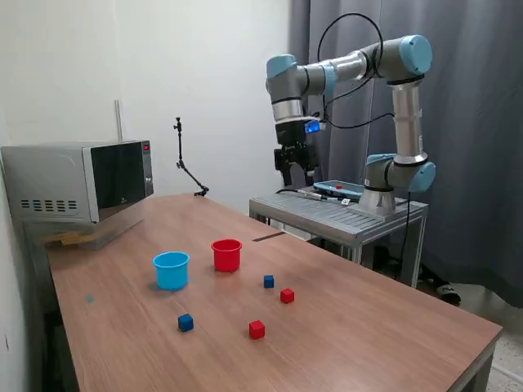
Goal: Place red objects in the red bin, and blue objects in the blue bin.
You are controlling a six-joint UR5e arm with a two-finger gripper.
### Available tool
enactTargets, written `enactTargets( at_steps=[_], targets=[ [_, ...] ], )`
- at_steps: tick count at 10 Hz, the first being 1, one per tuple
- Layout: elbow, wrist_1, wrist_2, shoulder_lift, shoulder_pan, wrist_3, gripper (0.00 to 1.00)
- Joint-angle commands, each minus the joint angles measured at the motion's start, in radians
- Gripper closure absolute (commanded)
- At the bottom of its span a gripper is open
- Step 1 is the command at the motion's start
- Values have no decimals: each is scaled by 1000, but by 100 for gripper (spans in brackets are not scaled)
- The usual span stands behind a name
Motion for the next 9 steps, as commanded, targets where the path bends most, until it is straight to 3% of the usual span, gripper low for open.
enactTargets(
  at_steps=[1, 4, 9],
  targets=[
    [46, -88, -76, 41, 36, 156, 0],
    [81, -134, -71, 98, 57, 195, 0],
    [41, -241, -71, 265, 115, 196, 0]
  ],
)
